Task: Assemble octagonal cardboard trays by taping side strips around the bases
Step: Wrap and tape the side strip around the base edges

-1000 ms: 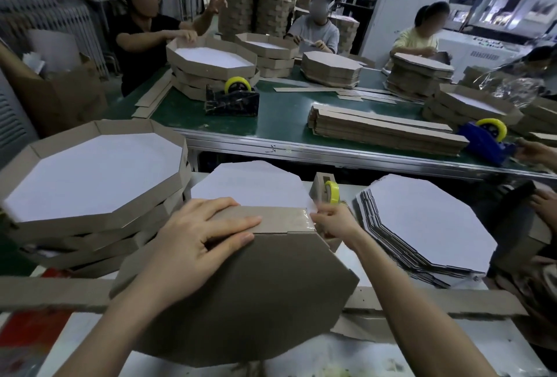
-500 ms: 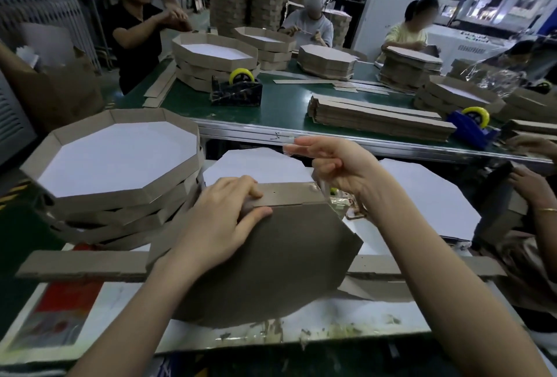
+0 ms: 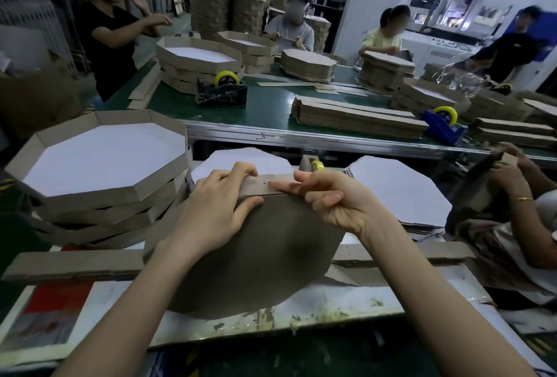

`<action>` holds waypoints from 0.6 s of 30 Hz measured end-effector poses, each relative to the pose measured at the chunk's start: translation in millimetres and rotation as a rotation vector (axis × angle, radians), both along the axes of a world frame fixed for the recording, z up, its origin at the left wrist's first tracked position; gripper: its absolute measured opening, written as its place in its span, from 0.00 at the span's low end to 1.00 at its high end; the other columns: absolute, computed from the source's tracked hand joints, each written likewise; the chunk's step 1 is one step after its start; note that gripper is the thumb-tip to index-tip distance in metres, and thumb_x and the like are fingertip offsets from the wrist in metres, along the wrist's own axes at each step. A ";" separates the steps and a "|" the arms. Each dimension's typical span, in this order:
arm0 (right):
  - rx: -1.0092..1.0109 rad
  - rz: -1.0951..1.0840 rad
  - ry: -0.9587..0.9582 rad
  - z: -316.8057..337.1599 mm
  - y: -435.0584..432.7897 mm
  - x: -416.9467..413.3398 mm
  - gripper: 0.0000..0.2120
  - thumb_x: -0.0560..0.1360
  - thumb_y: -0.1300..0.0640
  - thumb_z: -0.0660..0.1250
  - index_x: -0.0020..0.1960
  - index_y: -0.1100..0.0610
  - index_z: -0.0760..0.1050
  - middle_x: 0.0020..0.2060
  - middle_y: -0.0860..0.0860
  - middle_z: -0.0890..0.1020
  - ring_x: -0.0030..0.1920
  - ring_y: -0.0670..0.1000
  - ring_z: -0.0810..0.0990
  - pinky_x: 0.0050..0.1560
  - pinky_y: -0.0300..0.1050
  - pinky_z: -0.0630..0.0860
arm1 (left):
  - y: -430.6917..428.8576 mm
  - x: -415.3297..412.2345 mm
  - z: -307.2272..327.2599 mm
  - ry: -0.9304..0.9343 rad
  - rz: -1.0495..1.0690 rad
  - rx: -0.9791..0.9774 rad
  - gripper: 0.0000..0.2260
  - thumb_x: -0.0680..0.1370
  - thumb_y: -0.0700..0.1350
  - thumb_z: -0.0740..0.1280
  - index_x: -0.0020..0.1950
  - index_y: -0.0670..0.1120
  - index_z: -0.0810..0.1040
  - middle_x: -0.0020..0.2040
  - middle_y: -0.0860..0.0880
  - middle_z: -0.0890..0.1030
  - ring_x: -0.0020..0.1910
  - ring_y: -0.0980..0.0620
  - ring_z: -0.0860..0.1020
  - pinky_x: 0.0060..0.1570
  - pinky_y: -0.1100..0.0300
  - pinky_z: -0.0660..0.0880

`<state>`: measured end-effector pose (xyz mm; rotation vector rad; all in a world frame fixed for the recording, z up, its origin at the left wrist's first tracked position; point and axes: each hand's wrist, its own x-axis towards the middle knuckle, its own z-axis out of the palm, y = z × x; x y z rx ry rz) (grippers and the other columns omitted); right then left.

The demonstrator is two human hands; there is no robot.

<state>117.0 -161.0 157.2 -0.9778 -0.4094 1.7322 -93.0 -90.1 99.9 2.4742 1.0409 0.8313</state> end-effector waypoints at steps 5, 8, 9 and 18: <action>-0.014 0.019 0.060 3.3 -12.3 -2.9 0.12 0.71 0.71 0.55 0.50 0.59 0.66 0.59 0.68 0.79 0.22 0.40 0.53 0.14 0.31 0.63 | -3.2 0.5 2.9 -0.016 -0.014 0.054 0.15 0.78 0.54 0.65 0.62 0.56 0.65 0.55 0.51 0.77 0.58 0.48 0.71 0.48 0.55 0.63; -0.024 0.006 0.071 3.1 -17.3 -4.2 0.11 0.71 0.72 0.55 0.49 0.60 0.65 0.59 0.68 0.79 0.22 0.41 0.52 0.14 0.30 0.63 | -3.8 1.1 2.9 -0.003 -0.013 0.064 0.15 0.79 0.54 0.64 0.63 0.57 0.65 0.55 0.51 0.78 0.58 0.49 0.71 0.49 0.55 0.63; -0.027 -0.007 0.071 3.3 -18.7 -4.6 0.11 0.70 0.72 0.55 0.49 0.60 0.66 0.59 0.68 0.79 0.22 0.41 0.52 0.14 0.30 0.62 | -3.8 1.2 2.6 0.001 -0.014 0.067 0.15 0.79 0.54 0.64 0.63 0.57 0.65 0.55 0.51 0.78 0.58 0.49 0.71 0.49 0.55 0.63; -0.049 -0.035 0.065 3.1 -23.9 -6.1 0.08 0.70 0.71 0.55 0.44 0.62 0.69 0.58 0.68 0.79 0.22 0.41 0.51 0.14 0.30 0.62 | -5.0 1.2 4.9 0.060 -0.011 0.097 0.18 0.80 0.52 0.63 0.69 0.62 0.68 0.59 0.56 0.77 0.59 0.49 0.70 0.55 0.51 0.67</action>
